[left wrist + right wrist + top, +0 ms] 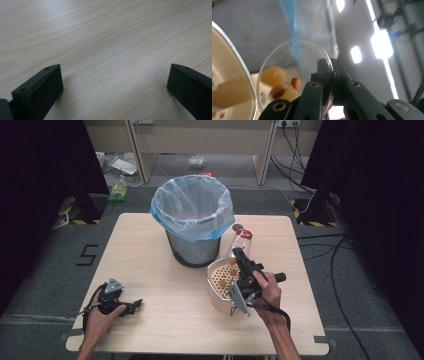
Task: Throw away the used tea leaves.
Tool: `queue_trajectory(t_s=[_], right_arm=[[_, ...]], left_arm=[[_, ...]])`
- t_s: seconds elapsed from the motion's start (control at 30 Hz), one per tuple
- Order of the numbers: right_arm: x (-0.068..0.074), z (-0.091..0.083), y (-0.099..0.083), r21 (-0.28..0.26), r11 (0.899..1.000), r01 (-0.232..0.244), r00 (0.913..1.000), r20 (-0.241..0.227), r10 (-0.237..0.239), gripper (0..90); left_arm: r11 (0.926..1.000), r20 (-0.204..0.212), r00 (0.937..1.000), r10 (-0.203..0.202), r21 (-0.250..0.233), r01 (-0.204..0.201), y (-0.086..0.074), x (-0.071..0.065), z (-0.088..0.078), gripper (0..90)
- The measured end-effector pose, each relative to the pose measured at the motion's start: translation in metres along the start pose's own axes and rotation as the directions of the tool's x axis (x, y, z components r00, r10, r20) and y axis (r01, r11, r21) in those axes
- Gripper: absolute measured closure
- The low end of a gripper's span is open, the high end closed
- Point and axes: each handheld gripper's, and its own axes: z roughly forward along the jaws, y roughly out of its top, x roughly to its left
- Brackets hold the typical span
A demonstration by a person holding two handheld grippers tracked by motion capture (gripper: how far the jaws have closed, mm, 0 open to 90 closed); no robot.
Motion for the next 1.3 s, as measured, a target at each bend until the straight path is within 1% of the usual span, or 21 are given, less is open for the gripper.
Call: queue_trajectory(t_s=[0.07, 0.1, 0.17, 0.27, 0.33, 0.43, 0.47, 0.53, 0.57, 0.63, 0.67, 0.83, 0.93, 0.97, 1.0, 1.03, 1.07, 1.13, 1.23, 1.27, 1.3], right_arm=[[0.006, 0.006, -0.005, 0.047, 0.999, 0.013, 0.9994, -0.034, -0.011, 87.9], [0.009, 0.007, -0.007, 0.054, 0.998, -0.014, 0.9992, -0.037, 0.016, 87.9], [0.007, 0.003, -0.004, 0.03, 1.0, 0.006, 0.9996, -0.029, -0.005, 87.9], [0.003, 0.005, -0.007, 0.048, 0.999, -0.018, 0.9996, -0.022, 0.019, 87.9], [0.0, 0.003, -0.005, 0.032, 0.999, -0.009, 0.9999, -0.009, 0.009, 87.9], [0.002, 0.008, -0.011, 0.06, 0.997, -0.046, 0.9982, -0.036, 0.048, 87.8], [0.002, 0.007, -0.01, 0.045, 0.998, -0.046, 0.9984, -0.029, 0.048, 87.8], [0.001, 0.006, -0.006, 0.023, 1.0, 0.005, 0.9995, -0.03, -0.004, 87.9], [0.003, 0.008, -0.006, 0.04, 0.998, 0.038, 0.9986, -0.037, -0.037, 87.8], [0.002, 0.009, -0.011, 0.059, 0.998, -0.008, 0.9999, -0.011, 0.009, 87.8], [0.004, 0.011, -0.012, 0.082, 0.997, 0.008, 0.9998, -0.018, -0.006, 87.9], [0.0, 0.012, -0.012, 0.076, 0.997, -0.011, 0.9997, -0.019, 0.012, 87.8], [-0.005, 0.013, -0.012, 0.077, 0.993, -0.091, 0.9954, -0.024, 0.093, 87.8], [-0.007, 0.014, -0.014, 0.08, 0.986, -0.146, 0.988, -0.037, 0.15, 87.7], [-0.01, 0.015, -0.015, 0.093, 0.974, -0.205, 0.9762, -0.053, 0.21, 87.6], [-0.013, 0.015, -0.017, 0.1, 0.958, -0.27, 0.9587, -0.065, 0.277, 87.6], [-0.016, 0.016, -0.019, 0.11, 0.93, -0.349, 0.9305, -0.076, 0.358, 87.5], [-0.024, 0.017, -0.024, 0.133, 0.87, -0.475, 0.8662, -0.103, 0.489, 87.4], [-0.034, 0.02, -0.033, 0.169, 0.745, -0.645, 0.7356, -0.127, 0.665, 87.4], [-0.037, 0.021, -0.035, 0.182, 0.708, -0.682, 0.6964, -0.132, 0.705, 87.4], [-0.04, 0.023, -0.037, 0.195, 0.68, -0.707, 0.6678, -0.132, 0.733, 87.4]], left_arm=[[1.0, 0.0, 1.0, 0.0, 0.0, 0.0, 0.0, 0.0, 0.0, 0.0], [1.0, 0.0, 1.0, 0.0, 0.0, 0.0, 0.0, 0.0, 0.0, 0.0], [1.0, 0.0, 1.0, 0.001, 0.0, -0.001, 0.0, 0.0, 0.0, 0.0], [1.0, 0.0, 1.0, 0.0, 0.0, 0.0, 0.0, 0.0, 0.0, 0.0], [1.0, 0.0, 1.0, 0.0, 0.0, 0.0, 0.0, 0.0, 0.0, 0.0], [1.0, 0.0, 1.0, 0.001, 0.0, -0.001, 0.0, 0.0, 0.0, 0.0], [1.0, 0.001, 1.0, 0.0, 0.0, 0.0, 0.0, 0.0, 0.0, 0.0], [1.0, 0.0, 1.0, 0.0, 0.0, 0.0, 0.0, 0.0, 0.0, 0.0], [1.0, 0.0, 1.0, 0.0, 0.0, 0.0, 0.0, 0.0, 0.0, 0.0], [1.0, 0.0, 1.0, 0.0, 0.001, 0.0, 0.0, 0.0, 0.0, 0.0], [1.0, 0.0, 1.0, 0.0, 0.0, 0.0, 0.0, 0.0, 0.0, 0.0], [1.0, 0.0, 1.0, 0.001, 0.001, -0.001, 0.0, 0.0, 0.0, 0.0], [1.0, 0.0, 1.0, 0.0, 0.0, 0.0, 0.0, 0.0, 0.0, 0.0], [1.0, 0.0, 1.0, 0.0, 0.0, 0.0, 0.0, 0.0, 0.0, 0.0], [1.0, 0.0, 1.0, 0.001, 0.0, -0.001, 0.0, 0.0, 0.0, 0.0], [1.0, 0.0, 1.0, 0.001, 0.001, -0.001, 0.0, 0.0, 0.0, 0.0], [1.0, 0.0, 1.0, 0.0, 0.0, 0.0, 0.0, 0.0, 0.0, 0.0], [1.0, 0.0, 1.0, 0.0, 0.0, 0.0, 0.0, 0.0, 0.0, 0.0], [1.0, 0.0, 1.0, 0.0, 0.0, 0.0, 0.0, 0.0, 0.0, 0.0], [1.0, 0.0, 1.0, 0.0, 0.001, 0.0, 0.0, 0.0, 0.0, 0.0], [1.0, 0.0, 1.0, 0.0, 0.0, 0.0, 0.0, 0.0, 0.0, 0.0]])
